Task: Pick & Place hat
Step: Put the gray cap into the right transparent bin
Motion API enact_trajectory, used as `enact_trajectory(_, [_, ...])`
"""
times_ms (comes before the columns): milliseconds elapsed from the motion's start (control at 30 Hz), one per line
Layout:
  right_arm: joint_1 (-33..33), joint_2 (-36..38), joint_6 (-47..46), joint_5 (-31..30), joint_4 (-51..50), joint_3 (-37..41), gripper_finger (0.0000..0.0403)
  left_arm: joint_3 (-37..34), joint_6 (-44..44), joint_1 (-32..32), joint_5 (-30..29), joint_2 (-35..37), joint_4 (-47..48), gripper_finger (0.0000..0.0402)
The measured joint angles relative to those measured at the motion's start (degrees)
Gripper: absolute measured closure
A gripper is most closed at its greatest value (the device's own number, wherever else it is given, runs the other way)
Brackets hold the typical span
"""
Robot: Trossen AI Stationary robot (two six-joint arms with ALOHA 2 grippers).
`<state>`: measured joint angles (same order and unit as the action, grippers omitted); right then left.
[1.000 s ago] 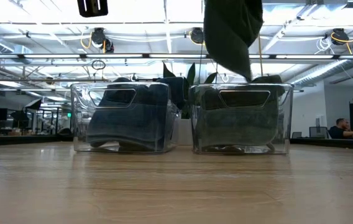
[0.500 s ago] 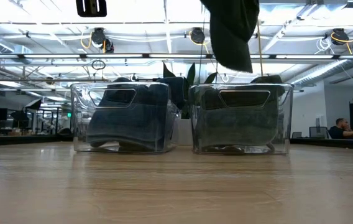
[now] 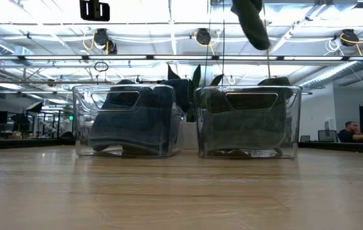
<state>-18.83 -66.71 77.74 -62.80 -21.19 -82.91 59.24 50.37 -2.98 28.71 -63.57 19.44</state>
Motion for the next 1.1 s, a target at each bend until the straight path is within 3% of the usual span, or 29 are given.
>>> enact_trajectory(233, [4.4,-1.7,-10.5,0.2,-8.9,-5.2,0.0403,0.0,-0.9,-1.1,-0.2,0.0,0.0,0.0284])
enact_trajectory(400, [7.0,-4.3,-11.5,5.8,-21.5,-5.2,0.0403,0.0,-3.1,-2.1,-0.2,0.0,-0.3,0.0284])
enact_trajectory(533, [7.9,-6.4,-5.9,10.2,-26.7,-5.2,0.0403,0.0,-6.9,-3.6,-0.2,0.0,-1.1,0.0284])
enact_trajectory(833, [7.4,-11.9,-6.5,0.6,-29.1,-7.5,0.0403,0.0,-8.3,-7.0,-0.2,0.0,-3.4,0.0284])
enact_trajectory(1100, [1.8,-12.5,-11.0,-2.2,-28.7,-7.5,0.0403,0.0,-12.6,-9.1,-0.2,0.0,-3.9,0.0284])
